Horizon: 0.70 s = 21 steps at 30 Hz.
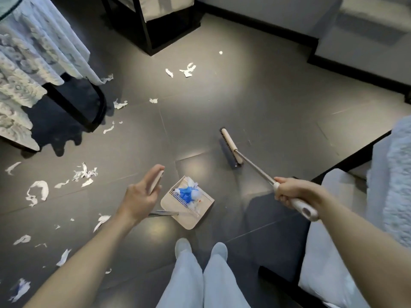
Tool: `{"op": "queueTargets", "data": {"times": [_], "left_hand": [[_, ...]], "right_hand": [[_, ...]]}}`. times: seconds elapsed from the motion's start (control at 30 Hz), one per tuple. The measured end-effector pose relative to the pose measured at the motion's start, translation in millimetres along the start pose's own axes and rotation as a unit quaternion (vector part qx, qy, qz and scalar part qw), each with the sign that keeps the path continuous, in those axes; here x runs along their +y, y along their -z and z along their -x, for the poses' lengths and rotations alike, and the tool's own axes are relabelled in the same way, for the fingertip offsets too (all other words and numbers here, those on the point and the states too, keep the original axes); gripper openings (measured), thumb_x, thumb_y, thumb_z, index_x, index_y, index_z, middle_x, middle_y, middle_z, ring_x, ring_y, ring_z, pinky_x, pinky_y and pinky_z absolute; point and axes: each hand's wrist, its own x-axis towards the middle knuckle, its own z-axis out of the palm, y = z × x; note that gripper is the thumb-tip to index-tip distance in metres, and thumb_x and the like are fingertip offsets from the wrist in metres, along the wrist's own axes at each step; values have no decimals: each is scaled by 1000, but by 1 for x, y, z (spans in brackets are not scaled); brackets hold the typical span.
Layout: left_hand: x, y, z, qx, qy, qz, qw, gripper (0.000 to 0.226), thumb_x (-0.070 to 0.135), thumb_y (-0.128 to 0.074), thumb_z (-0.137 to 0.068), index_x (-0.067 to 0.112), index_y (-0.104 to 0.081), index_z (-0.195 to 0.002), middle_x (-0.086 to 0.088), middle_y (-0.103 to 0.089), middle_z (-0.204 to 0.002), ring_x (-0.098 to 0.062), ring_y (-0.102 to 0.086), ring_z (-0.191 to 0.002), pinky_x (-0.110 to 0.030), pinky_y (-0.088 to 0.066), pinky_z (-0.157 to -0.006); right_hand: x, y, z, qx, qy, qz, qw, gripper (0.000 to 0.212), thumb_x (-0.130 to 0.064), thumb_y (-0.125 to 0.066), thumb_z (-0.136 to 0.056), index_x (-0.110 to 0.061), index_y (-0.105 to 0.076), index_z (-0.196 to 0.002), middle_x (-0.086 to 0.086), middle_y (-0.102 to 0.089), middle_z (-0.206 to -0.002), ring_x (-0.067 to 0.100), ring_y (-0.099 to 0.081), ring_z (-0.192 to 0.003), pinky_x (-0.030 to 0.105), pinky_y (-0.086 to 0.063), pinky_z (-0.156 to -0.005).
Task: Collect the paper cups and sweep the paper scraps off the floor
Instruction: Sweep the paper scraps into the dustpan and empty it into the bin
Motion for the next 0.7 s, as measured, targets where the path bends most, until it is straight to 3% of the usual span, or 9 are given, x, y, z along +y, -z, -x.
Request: {"op": "queueTargets", "data": {"times": [0.07, 0.17, 0.27, 0.33, 0.4, 0.5, 0.57, 0.63, 0.7], "left_hand": [[-12, 3, 8, -2, 9, 30, 1000, 54, 6, -58, -91, 53, -53, -116, 39, -60, -104, -4, -59, -102, -20, -38, -91], [-24, 14, 16, -5, 27, 48, 998, 53, 6, -58, -92, 54, -55, -114, 38, -61, -100, -8, -58, -100, -29, -39, -90], [-35, 30, 25, -6, 31, 66, 997, 47, 8, -59, -92, 51, -57, -112, 33, -62, -107, -6, -60, -100, -30, -39, -81], [-47, 43, 36, -12, 35, 101, 994, 45, 8, -58, -93, 49, -59, -111, 30, -63, -111, -7, -59, -107, -31, -37, -81], [-61, 60, 51, -26, 36, 130, 990, 44, 8, -58, -93, 48, -60, -111, 28, -62, -117, -6, -56, -117, -34, -34, -82], [-83, 90, 80, -49, 23, 120, 991, 45, 8, -59, -92, 48, -60, -112, 30, -62, -114, -5, -57, -114, -34, -38, -80], [-98, 112, 100, -59, 23, 115, 991, 47, 7, -60, -92, 50, -61, -110, 32, -64, -108, -2, -60, -101, -32, -39, -80], [-113, 134, 118, -60, 3, 63, 996, 48, 7, -62, -91, 51, -59, -109, 34, -64, -97, 6, -57, -74, -25, -42, -73], [-126, 153, 133, -57, -18, 9, 998, 47, 9, -64, -89, 49, -56, -112, 23, -66, -84, -2, -53, -57, -25, -45, -62]], "right_hand": [[9, -20, -14, -4, -28, 61, 998, 57, 1, -46, -87, -14, -34, -141, 12, -55, -66, 19, -48, -52, 30, -41, -52], [25, -52, -19, -1, -60, 88, 994, 53, -3, -44, -86, -15, -38, -138, 9, -53, -66, 18, -46, -53, 30, -37, -52], [36, -80, -8, 16, -63, 150, 986, 62, -8, -42, -88, -19, -28, -147, 11, -58, -90, 20, -49, -66, 30, -41, -59], [45, -99, -1, 14, -69, 132, 989, 64, -13, -39, -91, -25, -20, -151, 11, -56, -99, 18, -46, -66, 30, -40, -62], [53, -127, 12, 7, -86, 79, 993, 60, -16, -35, -95, -29, -17, -152, 8, -57, -89, 14, -43, -57, 28, -39, -57], [62, -192, 48, -20, -107, 60, 992, 61, -16, -32, -96, -32, -15, -152, 5, -55, -70, 11, -40, -47, 24, -36, -48], [63, -242, 78, -44, -103, 77, 991, 60, -17, -29, -98, -31, -10, -153, 4, -55, -64, 9, -39, -40, 22, -37, -43], [63, -287, 107, -70, -92, 47, 992, 58, -18, -26, -99, -29, -9, -153, 3, -52, -61, 8, -38, -34, 19, -35, -39], [63, -318, 129, -75, -88, 10, 993, 60, -15, -29, -97, -30, -14, -152, 4, -51, -60, 8, -37, -37, 20, -34, -39]]}}
